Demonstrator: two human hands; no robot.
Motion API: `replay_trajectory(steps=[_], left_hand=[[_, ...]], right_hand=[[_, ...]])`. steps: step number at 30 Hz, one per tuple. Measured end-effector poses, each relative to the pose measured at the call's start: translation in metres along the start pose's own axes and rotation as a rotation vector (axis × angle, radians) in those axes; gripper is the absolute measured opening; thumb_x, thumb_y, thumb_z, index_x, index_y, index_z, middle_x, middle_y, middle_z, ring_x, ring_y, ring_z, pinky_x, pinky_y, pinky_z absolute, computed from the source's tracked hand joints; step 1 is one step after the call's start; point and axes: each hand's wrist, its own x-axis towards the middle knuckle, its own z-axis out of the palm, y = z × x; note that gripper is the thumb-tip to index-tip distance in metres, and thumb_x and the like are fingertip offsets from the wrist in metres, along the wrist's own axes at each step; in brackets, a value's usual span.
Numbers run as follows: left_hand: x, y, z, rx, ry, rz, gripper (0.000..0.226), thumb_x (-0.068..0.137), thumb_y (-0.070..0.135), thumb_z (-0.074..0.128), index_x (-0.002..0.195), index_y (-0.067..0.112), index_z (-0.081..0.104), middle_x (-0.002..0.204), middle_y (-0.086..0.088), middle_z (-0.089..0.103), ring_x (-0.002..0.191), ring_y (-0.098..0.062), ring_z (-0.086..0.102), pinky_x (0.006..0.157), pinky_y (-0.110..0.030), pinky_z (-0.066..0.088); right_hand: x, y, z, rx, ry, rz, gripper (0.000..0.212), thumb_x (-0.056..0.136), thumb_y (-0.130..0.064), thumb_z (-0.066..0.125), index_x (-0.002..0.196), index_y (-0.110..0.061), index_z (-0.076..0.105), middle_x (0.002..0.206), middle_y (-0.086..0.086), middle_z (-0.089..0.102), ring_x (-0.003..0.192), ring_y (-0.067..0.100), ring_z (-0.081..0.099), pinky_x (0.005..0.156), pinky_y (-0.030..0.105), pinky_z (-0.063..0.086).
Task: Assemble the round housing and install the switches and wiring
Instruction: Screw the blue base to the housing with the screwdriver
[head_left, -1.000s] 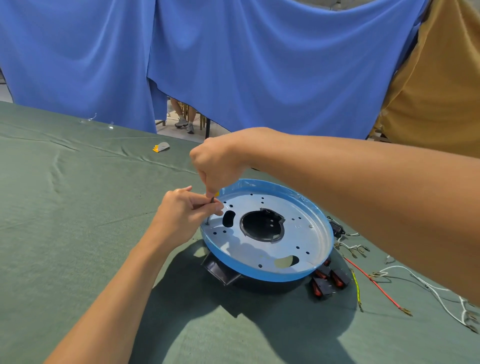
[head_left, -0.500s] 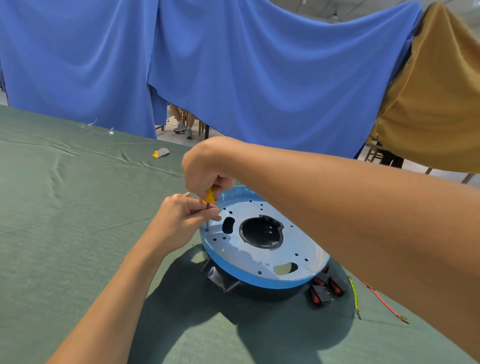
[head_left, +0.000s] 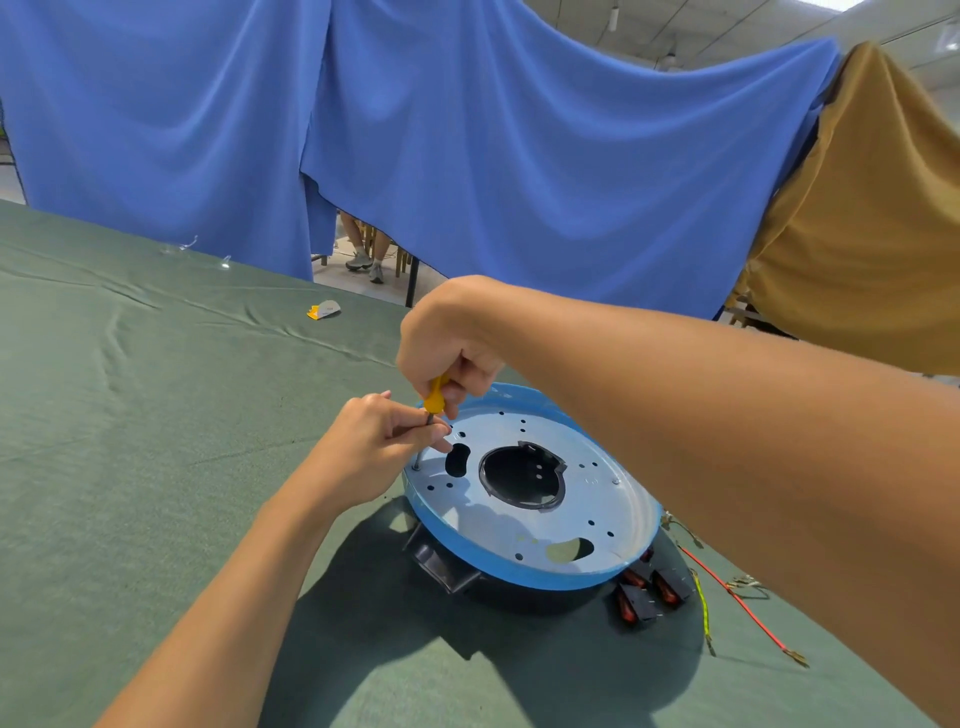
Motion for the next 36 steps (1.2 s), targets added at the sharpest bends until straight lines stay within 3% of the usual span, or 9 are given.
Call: replay_trajectory(steps=[8,13,16,17,20,23,27,32,36], left_hand=[[-0.002,0.001,-0.001,0.020,-0.021,0.025,0.015,0.094,0.017,0.064,0.094,0.017,0.079,0.099,0.009,0.075,0.095,0.006,0.063,0.116,-0.023,0.017],[-0.004,0.002,0.002,-0.041,-0.020,-0.004,0.015,0.092,0.021,0.066,0.096,0.017,0.079,0.094,0.011,0.076,0.094,0.004,0.067,0.115,-0.026,0.021],[-0.006,0.001,0.002,-0.143,-0.038,-0.049,0.015,0.087,0.019,0.072,0.099,0.024,0.078,0.101,0.014,0.074,0.106,0.004,0.063,0.108,-0.017,0.032],[-0.007,0.002,0.002,-0.210,-0.045,-0.070,0.020,0.085,0.018,0.074,0.102,0.027,0.076,0.102,0.015,0.074,0.108,0.004,0.063,0.103,-0.015,0.040],[-0.006,0.002,0.004,-0.332,0.067,-0.178,0.035,0.085,0.015,0.074,0.119,0.018,0.069,0.112,0.009,0.073,0.111,-0.003,0.064,0.098,-0.029,0.052],[-0.002,-0.003,0.003,-0.100,0.214,-0.462,0.048,0.086,0.032,0.072,0.127,0.010,0.063,0.119,-0.004,0.070,0.110,-0.014,0.064,0.097,-0.033,0.049],[-0.002,0.003,0.001,-0.003,0.010,-0.736,0.046,0.084,0.051,0.063,0.093,0.008,0.072,0.090,-0.007,0.074,0.077,-0.024,0.071,0.070,-0.033,0.059],[0.001,0.019,0.010,-0.029,-0.138,-0.805,0.017,0.094,0.027,0.054,0.097,0.013,0.062,0.089,-0.007,0.070,0.068,-0.019,0.064,0.066,-0.032,0.059],[-0.002,0.025,0.007,-0.112,-0.115,-0.866,0.013,0.089,0.012,0.051,0.093,0.011,0.064,0.078,-0.010,0.067,0.048,-0.019,0.061,0.057,-0.036,0.060]], right_hand=[[0.000,0.002,0.000,0.034,-0.043,0.032,0.031,0.099,-0.008,0.037,0.086,0.002,0.063,0.063,0.005,0.043,0.049,0.009,0.022,0.043,0.018,0.020],[-0.002,0.010,0.005,0.037,-0.049,-0.004,0.034,0.101,-0.011,0.037,0.105,0.006,0.066,0.062,0.005,0.041,0.049,0.010,0.019,0.046,0.020,0.019],[-0.008,0.031,0.003,0.070,-0.004,-0.066,0.037,0.103,-0.020,0.040,0.109,0.007,0.065,0.067,0.006,0.044,0.048,0.013,0.019,0.046,0.022,0.019],[-0.013,0.041,0.001,0.096,0.042,-0.095,0.036,0.102,-0.022,0.042,0.103,0.005,0.066,0.066,0.006,0.046,0.047,0.014,0.021,0.044,0.023,0.020],[-0.024,0.078,0.003,0.126,0.322,-0.188,0.036,0.098,-0.027,0.047,0.078,-0.007,0.068,0.052,-0.001,0.055,0.038,0.014,0.033,0.040,0.018,0.028],[-0.018,0.121,0.030,0.264,0.610,-0.188,0.041,0.097,-0.030,0.047,0.064,-0.009,0.057,0.055,-0.001,0.056,0.044,0.015,0.042,0.047,0.022,0.034],[0.007,0.161,0.094,0.445,0.849,-0.027,0.044,0.101,-0.033,0.042,0.064,-0.011,0.043,0.061,0.006,0.048,0.067,0.029,0.046,0.061,0.035,0.034],[0.029,0.170,0.151,0.624,1.028,0.095,0.039,0.103,-0.036,0.035,0.090,-0.011,0.062,0.090,0.008,0.066,0.089,0.029,0.047,0.077,0.038,0.039],[0.034,0.168,0.160,0.893,1.154,0.040,0.033,0.103,-0.035,0.039,0.083,-0.016,0.057,0.080,0.001,0.060,0.090,0.027,0.053,0.073,0.035,0.041]])
